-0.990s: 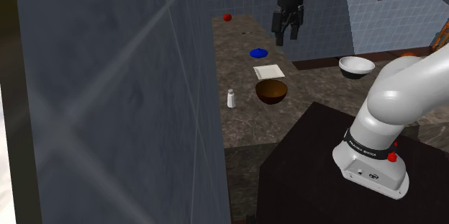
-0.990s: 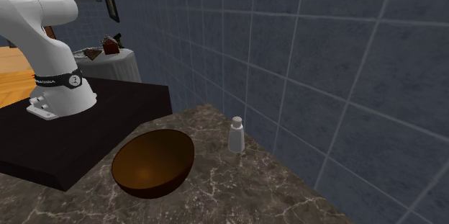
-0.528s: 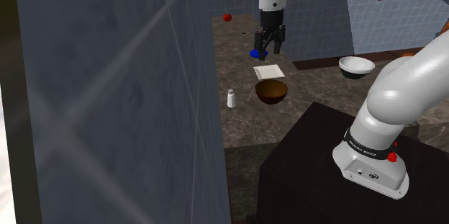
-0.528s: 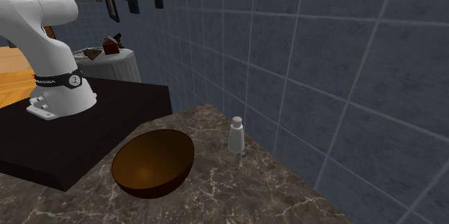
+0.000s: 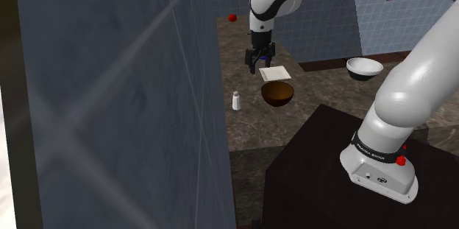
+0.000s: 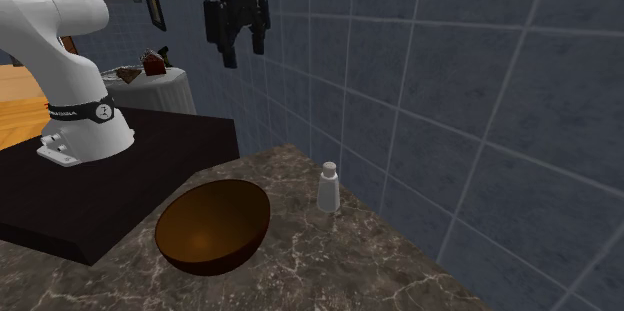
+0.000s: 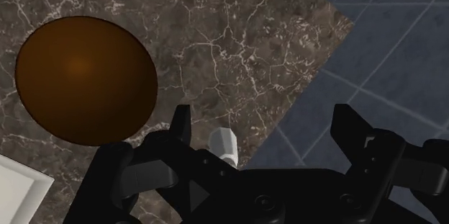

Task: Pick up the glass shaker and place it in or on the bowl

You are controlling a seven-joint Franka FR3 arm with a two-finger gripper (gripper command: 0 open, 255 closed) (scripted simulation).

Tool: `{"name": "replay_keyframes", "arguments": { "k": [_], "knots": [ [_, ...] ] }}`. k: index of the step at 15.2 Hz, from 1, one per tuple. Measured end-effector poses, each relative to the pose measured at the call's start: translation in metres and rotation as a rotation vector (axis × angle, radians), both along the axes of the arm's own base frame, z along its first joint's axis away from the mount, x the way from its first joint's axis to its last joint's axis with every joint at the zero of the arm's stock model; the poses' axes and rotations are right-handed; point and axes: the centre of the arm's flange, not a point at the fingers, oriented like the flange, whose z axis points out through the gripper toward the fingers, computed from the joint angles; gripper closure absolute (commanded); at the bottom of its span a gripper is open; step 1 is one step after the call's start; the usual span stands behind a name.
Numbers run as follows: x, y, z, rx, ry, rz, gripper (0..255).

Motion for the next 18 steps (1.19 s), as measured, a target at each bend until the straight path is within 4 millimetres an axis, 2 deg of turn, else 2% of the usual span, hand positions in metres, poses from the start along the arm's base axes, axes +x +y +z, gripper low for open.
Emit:
{"name": "replay_keyframes", "arguments": {
  "k": [12,18],
  "knots": [
    [0.110,-0.013,-0.115,-0.012,-0.028,-0.073,0],
    [0.163,-0.022,-0.167,-0.017,-0.041,-0.110,0]
  ]
}}
